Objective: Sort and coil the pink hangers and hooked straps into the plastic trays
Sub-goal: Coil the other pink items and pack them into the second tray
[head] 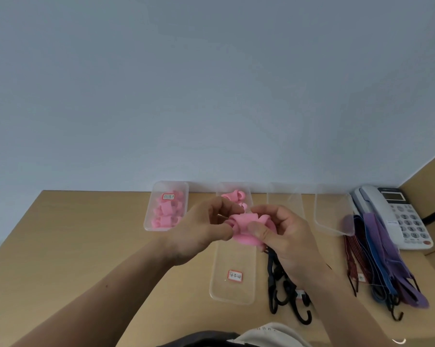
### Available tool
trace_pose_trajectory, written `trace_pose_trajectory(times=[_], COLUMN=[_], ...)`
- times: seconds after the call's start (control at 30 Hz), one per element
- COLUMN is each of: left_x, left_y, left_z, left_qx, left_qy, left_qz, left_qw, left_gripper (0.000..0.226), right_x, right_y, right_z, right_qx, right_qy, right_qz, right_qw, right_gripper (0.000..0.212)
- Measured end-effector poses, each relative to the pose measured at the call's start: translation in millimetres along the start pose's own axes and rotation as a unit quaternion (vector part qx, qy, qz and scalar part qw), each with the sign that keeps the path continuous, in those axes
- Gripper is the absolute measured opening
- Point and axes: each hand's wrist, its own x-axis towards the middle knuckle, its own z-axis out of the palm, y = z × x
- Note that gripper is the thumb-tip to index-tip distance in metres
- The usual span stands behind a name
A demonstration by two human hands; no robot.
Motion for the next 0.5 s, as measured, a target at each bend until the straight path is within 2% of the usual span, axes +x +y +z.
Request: trace_pose_trajectory(times=[0.33, 0.5], left_x=[0, 0], left_y=[-11, -10], left_z=[9, 12], left_qx=[-0.003, 0.043], left_qy=[0.064, 0.102], left_qz=[0.07, 0.106], left_qw=[0.995, 0.988], left_gripper=[0.016, 0.019], right_x=[0, 1], right_y=[1, 0], right_z=[0, 3], right_qx=[0.063, 0.072], right_qy=[0.063, 0.071], right_qz=[-0.002, -0.01], right_qw=[0.996, 0.995], right_gripper=[0.03, 0.02])
